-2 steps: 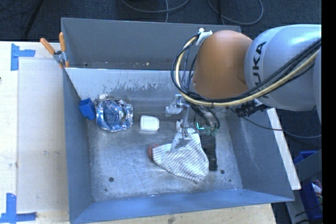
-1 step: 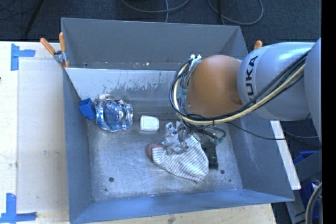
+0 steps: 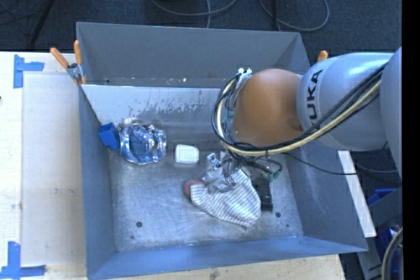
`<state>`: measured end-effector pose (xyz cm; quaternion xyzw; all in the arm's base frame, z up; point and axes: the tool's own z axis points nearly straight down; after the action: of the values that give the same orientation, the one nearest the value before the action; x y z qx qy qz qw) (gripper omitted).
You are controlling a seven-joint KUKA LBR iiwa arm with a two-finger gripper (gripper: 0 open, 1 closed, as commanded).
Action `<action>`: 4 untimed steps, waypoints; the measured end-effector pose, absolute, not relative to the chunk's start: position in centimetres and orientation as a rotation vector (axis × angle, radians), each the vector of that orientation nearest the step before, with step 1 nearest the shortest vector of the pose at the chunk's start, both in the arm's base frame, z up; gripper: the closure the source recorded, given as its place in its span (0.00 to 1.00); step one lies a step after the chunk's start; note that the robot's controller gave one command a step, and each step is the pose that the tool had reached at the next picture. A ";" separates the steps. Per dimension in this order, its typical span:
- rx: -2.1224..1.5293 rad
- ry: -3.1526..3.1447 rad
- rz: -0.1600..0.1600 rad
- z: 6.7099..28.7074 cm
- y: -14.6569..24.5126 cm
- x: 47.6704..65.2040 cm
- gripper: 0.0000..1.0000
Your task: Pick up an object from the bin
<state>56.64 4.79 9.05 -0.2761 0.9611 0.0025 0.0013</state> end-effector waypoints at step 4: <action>-0.859 3.020 0.008 9.2 4.8 56.4 1.00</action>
Offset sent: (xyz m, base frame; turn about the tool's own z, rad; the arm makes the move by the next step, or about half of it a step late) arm 0.0000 0.0000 0.0000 0.0000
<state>56.45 4.80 9.24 -0.2736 0.9618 0.0026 0.0007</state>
